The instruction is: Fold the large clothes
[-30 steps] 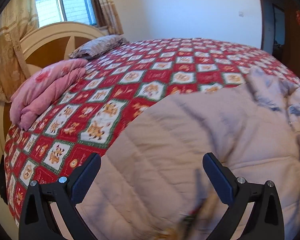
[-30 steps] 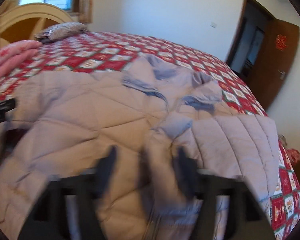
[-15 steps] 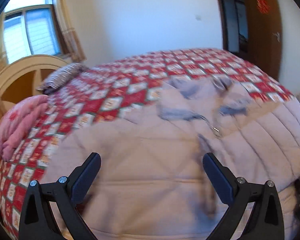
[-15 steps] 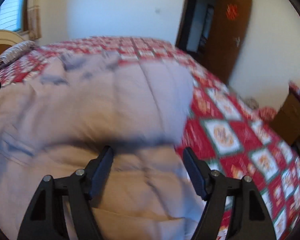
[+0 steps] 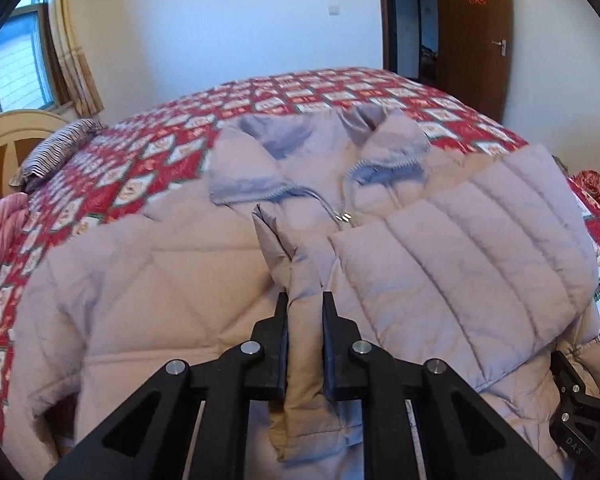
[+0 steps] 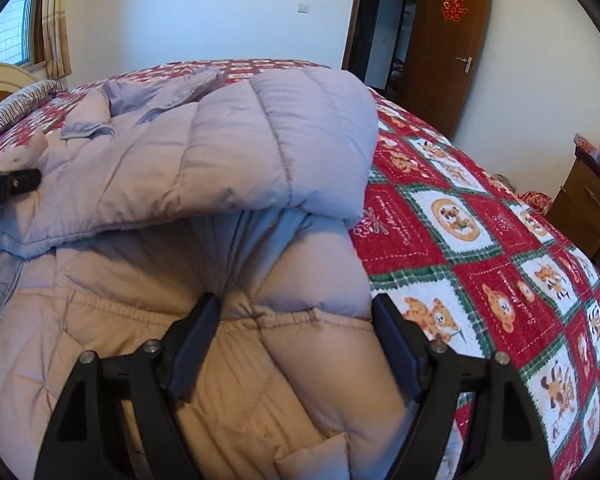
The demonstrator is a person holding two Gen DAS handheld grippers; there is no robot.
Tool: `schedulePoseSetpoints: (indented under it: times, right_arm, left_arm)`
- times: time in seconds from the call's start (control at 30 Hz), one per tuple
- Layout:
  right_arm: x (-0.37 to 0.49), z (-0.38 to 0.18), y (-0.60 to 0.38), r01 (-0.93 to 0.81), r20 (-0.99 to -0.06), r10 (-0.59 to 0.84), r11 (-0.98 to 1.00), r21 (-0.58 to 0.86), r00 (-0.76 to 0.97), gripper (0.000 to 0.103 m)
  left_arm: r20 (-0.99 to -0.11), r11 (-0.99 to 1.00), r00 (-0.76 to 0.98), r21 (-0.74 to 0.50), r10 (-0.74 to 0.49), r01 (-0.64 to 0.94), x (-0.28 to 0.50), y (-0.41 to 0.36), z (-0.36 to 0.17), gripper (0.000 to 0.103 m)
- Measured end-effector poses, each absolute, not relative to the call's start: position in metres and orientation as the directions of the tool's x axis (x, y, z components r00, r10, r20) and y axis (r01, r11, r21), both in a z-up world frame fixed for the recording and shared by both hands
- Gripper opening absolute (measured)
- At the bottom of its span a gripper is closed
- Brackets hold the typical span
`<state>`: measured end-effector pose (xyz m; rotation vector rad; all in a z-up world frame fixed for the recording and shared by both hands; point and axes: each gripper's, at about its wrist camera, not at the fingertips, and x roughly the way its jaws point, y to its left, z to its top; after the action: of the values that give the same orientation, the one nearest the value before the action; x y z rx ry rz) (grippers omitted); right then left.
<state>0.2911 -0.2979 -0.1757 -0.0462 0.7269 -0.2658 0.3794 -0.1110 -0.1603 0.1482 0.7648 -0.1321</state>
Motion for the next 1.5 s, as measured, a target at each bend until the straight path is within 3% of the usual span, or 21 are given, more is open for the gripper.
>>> schedulePoseSetpoints:
  times: [0.17,0.4,0.47,0.53,0.57,0.6,0.63,0.7,0.83,0.9,0.97,1.13,1.23,1.5]
  right_arm:
    - [0.291,-0.179,-0.307,0.249,-0.656,-0.248,0.964,-0.094,0.713,0.091]
    - [0.29,-0.179,-0.309,0.245,-0.665,-0.225,0.967,-0.065,0.712,0.092]
    - [0.288,-0.178,-0.311,0.234,-0.67,-0.199,0.971,-0.039,0.715,0.092]
    - [0.284,-0.173,-0.317,0.225,-0.686,-0.155,0.974,0.013,0.711,0.091]
    - [0.279,-0.167,-0.322,0.228,-0.691,-0.13,0.972,0.051,0.711,0.086]
    - [0.274,-0.161,-0.324,0.23,-0.688,-0.112,0.97,0.081,0.717,0.085]
    - [0.267,-0.147,-0.33,0.219,-0.668,-0.078,0.967,0.13,0.74,0.085]
    - [0.261,-0.127,-0.333,0.213,-0.627,-0.081,0.967,0.139,0.775,0.085]
    - [0.287,-0.088,-0.338,0.2,-0.541,-0.118,0.975,0.096,0.833,0.084]
    - [0.318,-0.079,-0.34,0.206,-0.523,-0.142,0.976,0.066,0.841,0.07]
    - [0.349,-0.078,-0.34,0.181,-0.513,-0.12,0.981,0.071,0.85,0.068]
    - [0.41,-0.11,-0.318,0.09,-0.584,-0.062,0.996,0.019,0.809,0.068]
    - [0.421,-0.135,-0.307,0.068,-0.621,-0.084,0.996,-0.049,0.779,0.068]
    - [0.426,-0.165,-0.309,0.068,-0.673,-0.083,0.997,-0.048,0.735,0.069]
  left_arm:
    - [-0.645,0.981,0.764,0.148,0.002,0.123,0.374,-0.083,-0.147,0.013]
    - [-0.667,0.978,0.741,0.193,0.076,0.074,0.37,-0.058,-0.166,0.02]
    - [-0.66,0.975,0.743,0.218,0.112,0.046,0.369,-0.054,-0.164,0.032]
    - [-0.63,0.975,0.763,0.224,0.143,0.002,0.365,-0.046,-0.151,0.063]
    - [-0.593,0.972,0.788,0.231,0.166,-0.031,0.36,-0.041,-0.141,0.07]
    - [-0.559,0.969,0.808,0.238,0.187,-0.059,0.356,-0.037,-0.134,0.085]
    - [-0.512,0.968,0.835,0.232,0.204,-0.094,0.35,-0.032,-0.122,0.092]
    - [-0.465,0.974,0.862,0.191,0.202,-0.125,0.346,-0.027,-0.107,0.093]
    - [-0.512,0.989,0.846,0.102,0.147,-0.11,0.37,-0.042,-0.098,0.093]
    - [-0.535,0.99,0.833,0.107,0.139,-0.097,0.383,-0.058,-0.105,0.093]
    - [-0.558,0.985,0.815,0.144,0.157,-0.091,0.399,-0.074,-0.121,0.093]
    - [-0.623,0.952,0.734,0.285,0.271,-0.11,0.432,-0.084,-0.178,0.093]
    - [-0.668,0.959,0.698,0.261,0.259,-0.106,0.438,-0.074,-0.202,0.093]
    - [-0.673,0.962,0.695,0.248,0.253,-0.11,0.438,-0.074,-0.21,0.096]
